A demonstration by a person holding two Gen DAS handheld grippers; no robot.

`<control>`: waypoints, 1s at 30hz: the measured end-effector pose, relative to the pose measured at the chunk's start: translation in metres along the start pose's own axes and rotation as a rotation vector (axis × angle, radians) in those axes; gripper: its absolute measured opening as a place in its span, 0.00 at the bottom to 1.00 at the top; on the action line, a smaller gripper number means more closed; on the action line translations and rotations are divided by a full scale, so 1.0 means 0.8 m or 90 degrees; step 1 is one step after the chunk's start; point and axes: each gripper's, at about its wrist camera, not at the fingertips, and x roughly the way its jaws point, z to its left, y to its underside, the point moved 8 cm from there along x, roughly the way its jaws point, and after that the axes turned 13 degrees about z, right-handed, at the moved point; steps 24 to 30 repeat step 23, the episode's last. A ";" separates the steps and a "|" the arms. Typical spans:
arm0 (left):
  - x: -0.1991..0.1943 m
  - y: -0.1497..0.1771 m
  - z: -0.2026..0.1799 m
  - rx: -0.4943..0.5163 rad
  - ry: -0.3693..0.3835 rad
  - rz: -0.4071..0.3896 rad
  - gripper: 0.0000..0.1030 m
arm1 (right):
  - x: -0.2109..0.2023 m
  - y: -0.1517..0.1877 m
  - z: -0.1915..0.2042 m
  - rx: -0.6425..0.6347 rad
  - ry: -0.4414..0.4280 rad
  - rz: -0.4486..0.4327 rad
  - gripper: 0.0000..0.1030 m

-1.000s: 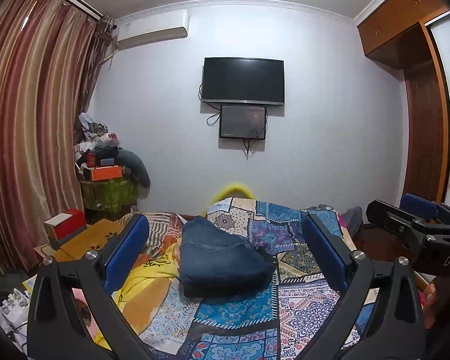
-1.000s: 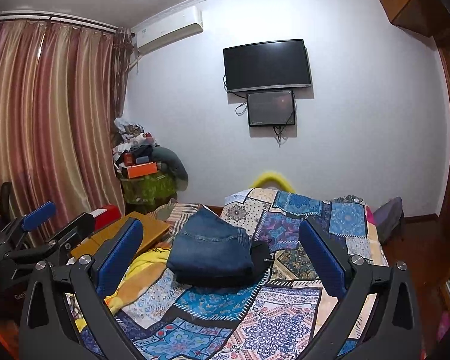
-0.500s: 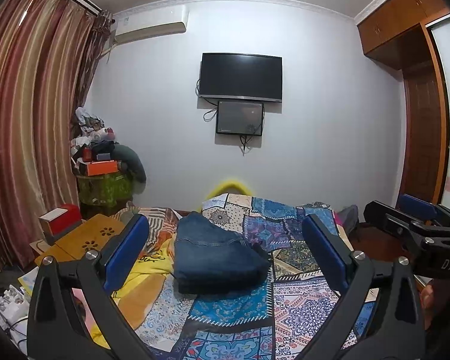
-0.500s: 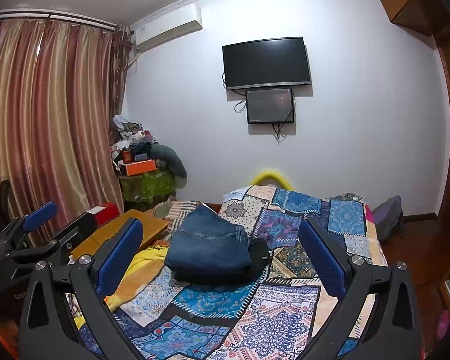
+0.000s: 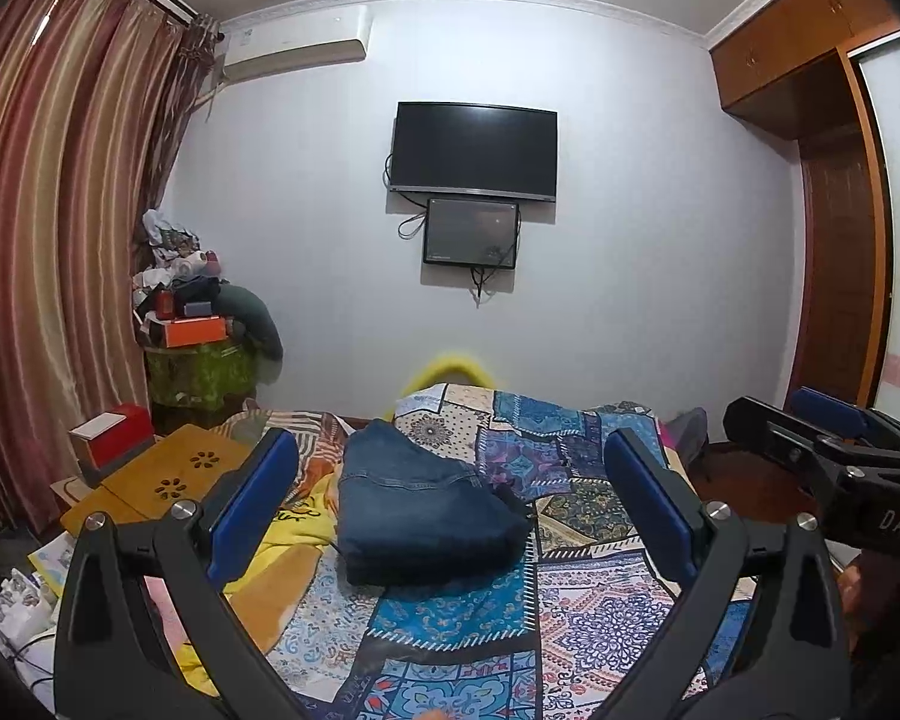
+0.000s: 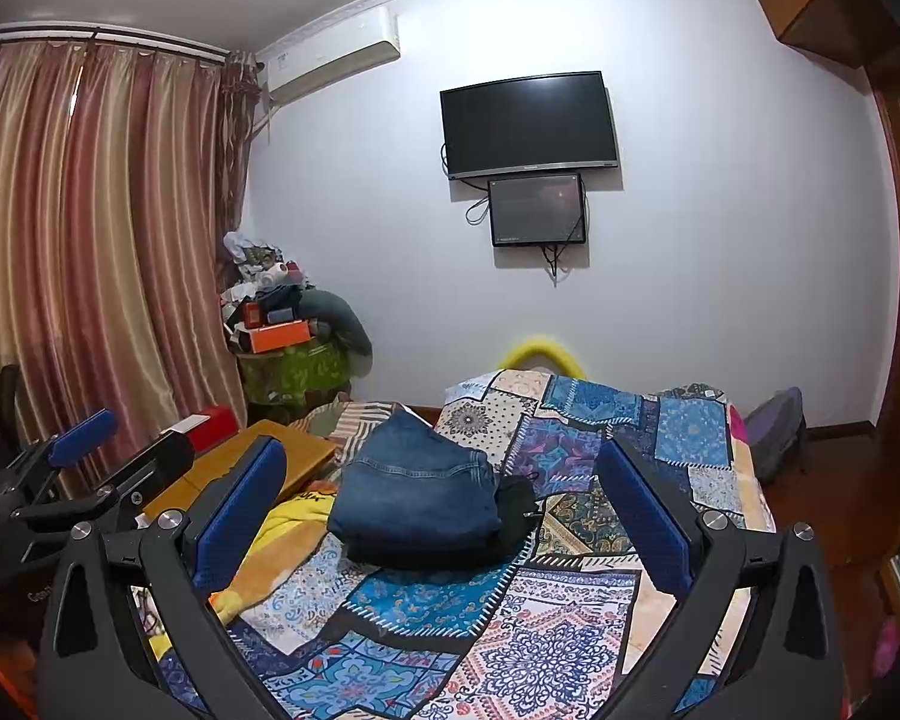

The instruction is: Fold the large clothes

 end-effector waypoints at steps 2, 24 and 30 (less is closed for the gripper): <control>0.000 0.001 0.001 0.000 -0.002 0.000 0.99 | 0.000 0.002 0.000 0.001 0.000 0.000 1.00; 0.005 0.009 -0.001 0.004 -0.001 0.006 0.99 | 0.005 0.004 -0.001 0.003 0.004 0.010 1.00; 0.005 0.009 -0.001 0.004 -0.001 0.006 0.99 | 0.005 0.004 -0.001 0.003 0.004 0.010 1.00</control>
